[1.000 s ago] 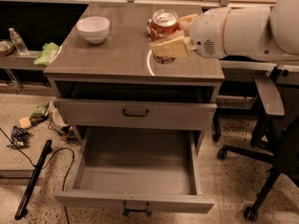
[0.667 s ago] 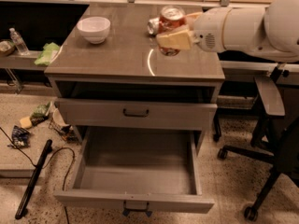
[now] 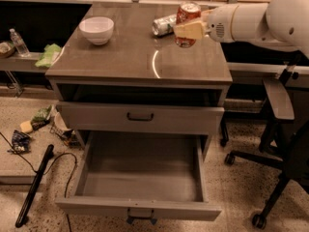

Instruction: Pick coke can from middle drawer and place on counter

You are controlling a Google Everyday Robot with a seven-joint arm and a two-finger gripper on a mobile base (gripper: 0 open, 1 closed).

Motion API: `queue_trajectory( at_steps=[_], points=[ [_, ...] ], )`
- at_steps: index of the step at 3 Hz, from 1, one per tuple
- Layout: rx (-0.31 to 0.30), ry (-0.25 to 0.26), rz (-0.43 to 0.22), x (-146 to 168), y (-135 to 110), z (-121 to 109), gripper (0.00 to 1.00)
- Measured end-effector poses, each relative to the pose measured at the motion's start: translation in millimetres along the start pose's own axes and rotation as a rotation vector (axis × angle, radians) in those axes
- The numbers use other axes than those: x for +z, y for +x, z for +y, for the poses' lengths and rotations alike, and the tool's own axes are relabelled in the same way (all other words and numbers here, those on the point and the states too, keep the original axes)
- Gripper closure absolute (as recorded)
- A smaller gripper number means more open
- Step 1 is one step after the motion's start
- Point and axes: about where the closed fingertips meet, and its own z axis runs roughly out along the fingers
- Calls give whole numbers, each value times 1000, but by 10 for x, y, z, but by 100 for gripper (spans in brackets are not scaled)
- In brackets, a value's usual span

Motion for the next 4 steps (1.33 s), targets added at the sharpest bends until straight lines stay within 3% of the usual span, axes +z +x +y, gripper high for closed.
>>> queue_trajectory(
  at_steps=[1, 2, 3, 4],
  points=[
    [51, 3, 37, 262, 193, -246, 100],
    [92, 2, 75, 540, 408, -385, 87],
    [121, 22, 111, 774, 652, -472, 56],
    [125, 41, 115, 867, 749, -497, 25]
  ],
)
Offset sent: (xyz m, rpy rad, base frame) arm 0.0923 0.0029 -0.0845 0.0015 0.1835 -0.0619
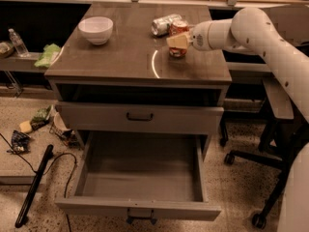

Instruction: Pick coke can from middle drawer and place on counter

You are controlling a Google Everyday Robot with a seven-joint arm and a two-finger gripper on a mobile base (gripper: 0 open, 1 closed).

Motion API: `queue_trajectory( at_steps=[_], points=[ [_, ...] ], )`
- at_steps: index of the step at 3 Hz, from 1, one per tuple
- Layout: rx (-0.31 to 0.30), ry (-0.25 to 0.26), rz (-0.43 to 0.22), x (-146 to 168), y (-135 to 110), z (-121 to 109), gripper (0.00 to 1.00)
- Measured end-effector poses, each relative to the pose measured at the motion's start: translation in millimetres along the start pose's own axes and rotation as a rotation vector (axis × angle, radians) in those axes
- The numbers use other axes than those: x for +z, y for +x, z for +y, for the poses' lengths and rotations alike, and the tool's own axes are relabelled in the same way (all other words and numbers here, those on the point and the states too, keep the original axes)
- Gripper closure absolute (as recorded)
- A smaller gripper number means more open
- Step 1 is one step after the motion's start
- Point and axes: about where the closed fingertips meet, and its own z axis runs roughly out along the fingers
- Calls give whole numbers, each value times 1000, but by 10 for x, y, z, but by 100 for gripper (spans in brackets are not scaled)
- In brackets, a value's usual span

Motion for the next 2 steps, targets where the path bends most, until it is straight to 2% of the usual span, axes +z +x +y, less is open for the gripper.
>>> queue_trajectory(
  at_steps=[1, 2],
  points=[
    [-1, 13, -7, -3, 36, 31, 2],
    [-15, 50, -49, -305, -30, 132, 0]
  ],
)
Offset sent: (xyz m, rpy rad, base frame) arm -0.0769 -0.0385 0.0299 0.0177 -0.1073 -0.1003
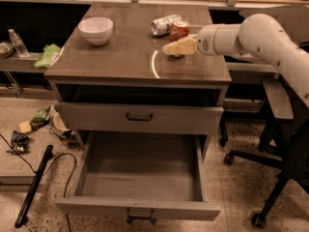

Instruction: Pick coke can from middle drawer and place on counter

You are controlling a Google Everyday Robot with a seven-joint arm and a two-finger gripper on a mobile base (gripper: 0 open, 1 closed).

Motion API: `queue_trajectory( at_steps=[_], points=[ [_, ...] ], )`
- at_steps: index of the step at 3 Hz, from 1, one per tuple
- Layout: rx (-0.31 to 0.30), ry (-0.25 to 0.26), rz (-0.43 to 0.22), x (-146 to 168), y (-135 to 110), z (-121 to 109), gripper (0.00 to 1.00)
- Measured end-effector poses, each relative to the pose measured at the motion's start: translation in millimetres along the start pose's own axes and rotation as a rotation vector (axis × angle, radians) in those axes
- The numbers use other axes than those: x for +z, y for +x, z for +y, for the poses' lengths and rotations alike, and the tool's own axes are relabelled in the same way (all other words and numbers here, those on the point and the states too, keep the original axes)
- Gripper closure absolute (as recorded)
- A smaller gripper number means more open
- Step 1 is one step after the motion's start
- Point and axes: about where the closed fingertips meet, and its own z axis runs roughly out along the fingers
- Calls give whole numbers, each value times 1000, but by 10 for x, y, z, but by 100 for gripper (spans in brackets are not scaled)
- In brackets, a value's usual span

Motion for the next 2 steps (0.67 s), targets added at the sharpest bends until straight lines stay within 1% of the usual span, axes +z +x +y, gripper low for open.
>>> queue_trajectory(
  at_steps=[1, 2],
  points=[
    [-46, 51, -52, -435, -151, 169, 0],
    [-104, 116, -117, -853, -481, 443, 0]
  ],
)
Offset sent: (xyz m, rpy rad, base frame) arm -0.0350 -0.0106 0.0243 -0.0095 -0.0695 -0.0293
